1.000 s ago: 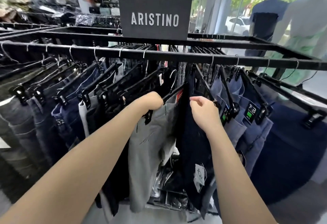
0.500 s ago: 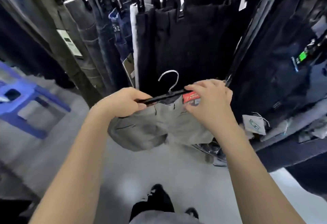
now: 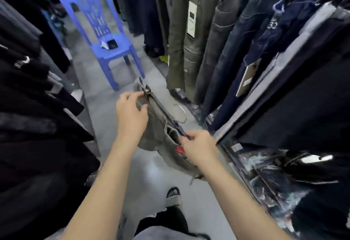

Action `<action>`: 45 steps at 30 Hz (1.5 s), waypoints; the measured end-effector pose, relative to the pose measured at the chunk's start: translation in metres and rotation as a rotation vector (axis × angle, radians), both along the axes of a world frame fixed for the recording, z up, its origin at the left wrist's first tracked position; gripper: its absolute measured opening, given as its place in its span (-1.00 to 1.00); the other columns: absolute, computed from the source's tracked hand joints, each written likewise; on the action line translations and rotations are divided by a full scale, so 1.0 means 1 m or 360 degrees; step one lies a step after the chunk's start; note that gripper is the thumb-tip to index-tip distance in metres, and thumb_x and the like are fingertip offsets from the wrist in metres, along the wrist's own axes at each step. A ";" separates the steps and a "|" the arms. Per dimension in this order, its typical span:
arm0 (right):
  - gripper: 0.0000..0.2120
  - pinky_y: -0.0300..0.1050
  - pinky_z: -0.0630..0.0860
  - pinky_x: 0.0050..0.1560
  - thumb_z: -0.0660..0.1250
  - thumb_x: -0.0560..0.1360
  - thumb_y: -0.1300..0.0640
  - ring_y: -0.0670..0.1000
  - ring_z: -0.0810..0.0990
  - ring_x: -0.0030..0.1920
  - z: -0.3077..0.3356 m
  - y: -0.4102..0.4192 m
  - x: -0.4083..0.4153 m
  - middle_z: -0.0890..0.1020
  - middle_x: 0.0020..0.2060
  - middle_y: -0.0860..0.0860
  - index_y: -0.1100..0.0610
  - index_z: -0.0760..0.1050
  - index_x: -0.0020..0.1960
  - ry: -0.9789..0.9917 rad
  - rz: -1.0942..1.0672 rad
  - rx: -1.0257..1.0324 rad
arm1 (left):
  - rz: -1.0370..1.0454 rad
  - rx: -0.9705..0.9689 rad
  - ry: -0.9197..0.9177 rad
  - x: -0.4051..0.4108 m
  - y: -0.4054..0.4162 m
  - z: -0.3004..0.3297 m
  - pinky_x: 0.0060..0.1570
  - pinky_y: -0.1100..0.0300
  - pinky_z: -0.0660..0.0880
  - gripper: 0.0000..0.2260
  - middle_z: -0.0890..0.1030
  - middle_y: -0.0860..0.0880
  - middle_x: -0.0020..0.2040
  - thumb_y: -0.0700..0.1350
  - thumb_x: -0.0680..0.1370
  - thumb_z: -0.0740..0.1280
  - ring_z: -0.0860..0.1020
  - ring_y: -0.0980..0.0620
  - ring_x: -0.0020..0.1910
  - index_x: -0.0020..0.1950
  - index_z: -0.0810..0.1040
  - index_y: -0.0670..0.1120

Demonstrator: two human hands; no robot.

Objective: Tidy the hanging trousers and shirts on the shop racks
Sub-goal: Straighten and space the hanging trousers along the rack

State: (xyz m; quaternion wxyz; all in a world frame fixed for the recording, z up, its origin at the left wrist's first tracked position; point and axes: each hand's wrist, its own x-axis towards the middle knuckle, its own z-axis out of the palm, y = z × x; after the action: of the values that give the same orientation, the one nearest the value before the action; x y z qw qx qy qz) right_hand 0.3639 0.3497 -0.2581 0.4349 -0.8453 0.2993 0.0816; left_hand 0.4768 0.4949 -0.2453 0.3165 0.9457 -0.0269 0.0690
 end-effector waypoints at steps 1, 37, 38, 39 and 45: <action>-0.66 -0.21 0.23 -0.47 0.32 0.46 0.14 -0.04 0.33 -0.46 -0.001 0.010 0.012 0.37 -0.56 -0.05 0.13 0.33 -0.45 0.0005 -0.0021 0.0136 | 0.0091 -0.0095 0.0082 0.002 0.005 0.001 0.25 0.20 0.33 -0.77 0.60 -0.09 0.15 -0.16 0.50 0.36 0.53 -0.06 0.18 0.14 0.63 -0.03; -0.78 0.11 0.24 0.36 0.29 0.52 -0.18 0.05 0.54 0.10 0.180 -0.052 0.087 0.66 -0.08 -0.09 -0.12 0.59 0.06 -0.1083 0.0844 -0.1069 | -0.0433 0.0287 -0.0018 -0.012 0.042 0.220 -0.01 0.46 0.44 -0.79 0.65 0.20 -0.22 -0.24 0.54 0.36 0.55 0.40 -0.22 0.08 0.66 0.03; -0.78 0.10 0.34 0.25 0.30 0.50 -0.19 0.06 0.56 0.04 0.190 -0.061 0.079 0.66 -0.15 -0.08 -0.10 0.60 0.00 -0.1014 0.0858 -0.1013 | -0.0489 0.0283 -0.0035 -0.011 0.034 0.226 0.04 0.34 0.47 -0.79 0.66 0.17 -0.19 -0.24 0.55 0.35 0.58 0.32 -0.16 0.07 0.66 0.03; -0.80 0.08 0.41 0.15 0.32 0.49 -0.20 0.06 0.55 -0.01 0.199 -0.070 0.071 0.64 -0.21 -0.09 -0.11 0.60 -0.07 -0.0938 0.0867 -0.0948 | -0.0552 0.0287 -0.0050 -0.010 0.025 0.231 0.07 0.25 0.49 -0.78 0.68 0.14 -0.18 -0.25 0.55 0.34 0.61 0.22 -0.11 0.05 0.66 0.04; -0.85 -0.09 0.53 -0.23 0.41 0.46 -0.17 0.02 0.56 -0.24 0.247 -0.130 0.011 0.62 -0.29 0.03 -0.13 0.66 -0.08 -0.0575 0.0773 -0.0733 | -0.0959 0.0398 -0.0123 -0.011 -0.044 0.262 -0.34 0.43 0.36 -0.74 0.65 0.21 -0.29 -0.22 0.56 0.33 0.50 0.40 -0.38 -0.05 0.63 0.17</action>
State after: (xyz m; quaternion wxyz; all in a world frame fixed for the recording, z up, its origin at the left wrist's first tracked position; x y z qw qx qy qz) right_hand 0.3750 0.2194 -0.0110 0.2474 -0.9680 0.0192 -0.0374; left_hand 0.4659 0.4512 0.0166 0.2029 0.9235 -0.3256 0.0044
